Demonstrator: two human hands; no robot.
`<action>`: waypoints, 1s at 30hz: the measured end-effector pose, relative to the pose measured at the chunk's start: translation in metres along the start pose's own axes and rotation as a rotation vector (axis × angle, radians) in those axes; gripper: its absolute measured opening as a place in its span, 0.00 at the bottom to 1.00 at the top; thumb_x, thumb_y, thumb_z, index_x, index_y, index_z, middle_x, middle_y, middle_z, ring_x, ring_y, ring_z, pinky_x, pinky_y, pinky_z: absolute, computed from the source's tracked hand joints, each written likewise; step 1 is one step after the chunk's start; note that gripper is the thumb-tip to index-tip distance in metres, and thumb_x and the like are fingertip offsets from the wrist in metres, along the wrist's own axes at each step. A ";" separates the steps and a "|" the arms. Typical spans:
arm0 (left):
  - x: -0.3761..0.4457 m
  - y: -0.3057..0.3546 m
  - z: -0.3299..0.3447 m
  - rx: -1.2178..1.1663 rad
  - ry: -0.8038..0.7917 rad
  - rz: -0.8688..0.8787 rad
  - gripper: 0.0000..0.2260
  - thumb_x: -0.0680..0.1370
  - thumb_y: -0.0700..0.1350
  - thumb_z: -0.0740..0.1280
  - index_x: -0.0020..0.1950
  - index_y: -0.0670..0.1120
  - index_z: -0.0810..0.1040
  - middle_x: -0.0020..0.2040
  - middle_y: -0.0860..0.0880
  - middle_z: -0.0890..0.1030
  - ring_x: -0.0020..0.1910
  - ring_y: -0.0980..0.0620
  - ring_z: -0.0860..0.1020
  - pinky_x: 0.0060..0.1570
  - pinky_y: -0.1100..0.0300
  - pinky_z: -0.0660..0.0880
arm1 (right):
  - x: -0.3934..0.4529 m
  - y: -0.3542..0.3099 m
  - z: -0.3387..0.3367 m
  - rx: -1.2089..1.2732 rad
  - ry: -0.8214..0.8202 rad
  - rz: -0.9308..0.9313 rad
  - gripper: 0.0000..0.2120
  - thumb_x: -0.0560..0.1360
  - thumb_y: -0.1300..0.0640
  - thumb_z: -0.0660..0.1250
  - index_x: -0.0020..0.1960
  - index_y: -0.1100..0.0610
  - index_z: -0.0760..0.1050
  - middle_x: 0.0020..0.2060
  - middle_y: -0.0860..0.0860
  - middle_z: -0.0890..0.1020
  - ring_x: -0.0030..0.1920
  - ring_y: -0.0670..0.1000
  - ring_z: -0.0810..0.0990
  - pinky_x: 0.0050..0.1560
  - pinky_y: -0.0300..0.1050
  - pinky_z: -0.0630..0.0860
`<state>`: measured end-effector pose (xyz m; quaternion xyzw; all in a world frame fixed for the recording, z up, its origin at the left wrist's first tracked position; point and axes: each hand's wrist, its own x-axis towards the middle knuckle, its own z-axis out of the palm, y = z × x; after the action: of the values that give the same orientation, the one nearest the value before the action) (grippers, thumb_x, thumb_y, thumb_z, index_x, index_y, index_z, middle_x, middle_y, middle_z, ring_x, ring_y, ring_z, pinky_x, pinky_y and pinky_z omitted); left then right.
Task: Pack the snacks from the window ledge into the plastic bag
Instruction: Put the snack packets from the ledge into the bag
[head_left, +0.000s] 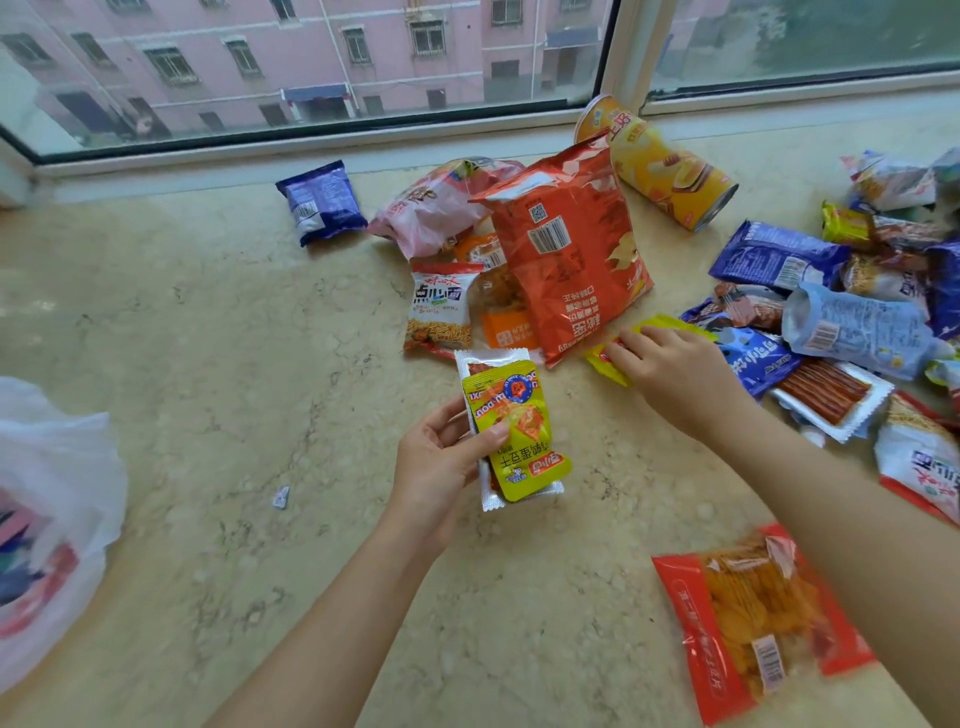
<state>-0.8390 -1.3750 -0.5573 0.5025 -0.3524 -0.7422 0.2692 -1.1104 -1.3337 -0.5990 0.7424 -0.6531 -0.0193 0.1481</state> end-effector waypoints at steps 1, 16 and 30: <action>-0.001 0.000 -0.003 -0.002 0.006 0.003 0.17 0.71 0.33 0.72 0.57 0.46 0.78 0.51 0.46 0.85 0.48 0.48 0.84 0.42 0.57 0.80 | 0.002 -0.002 -0.003 0.039 0.037 0.018 0.16 0.64 0.69 0.74 0.50 0.58 0.80 0.43 0.55 0.83 0.39 0.58 0.82 0.34 0.47 0.78; -0.034 0.029 -0.089 0.069 0.028 0.094 0.21 0.70 0.35 0.72 0.62 0.45 0.77 0.53 0.48 0.84 0.51 0.49 0.83 0.43 0.58 0.80 | 0.030 -0.123 -0.110 1.698 -0.148 0.977 0.21 0.71 0.74 0.64 0.55 0.51 0.75 0.42 0.53 0.85 0.39 0.50 0.85 0.34 0.49 0.82; -0.124 0.078 -0.259 0.049 0.181 0.166 0.28 0.64 0.37 0.77 0.61 0.49 0.76 0.53 0.47 0.84 0.53 0.47 0.82 0.48 0.53 0.80 | 0.082 -0.271 -0.175 1.955 -0.436 0.819 0.24 0.71 0.73 0.66 0.62 0.54 0.73 0.48 0.58 0.85 0.47 0.58 0.84 0.49 0.61 0.78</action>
<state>-0.5492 -1.3940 -0.4903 0.5429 -0.3851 -0.6602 0.3480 -0.7987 -1.3518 -0.4847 0.2453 -0.5964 0.4292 -0.6324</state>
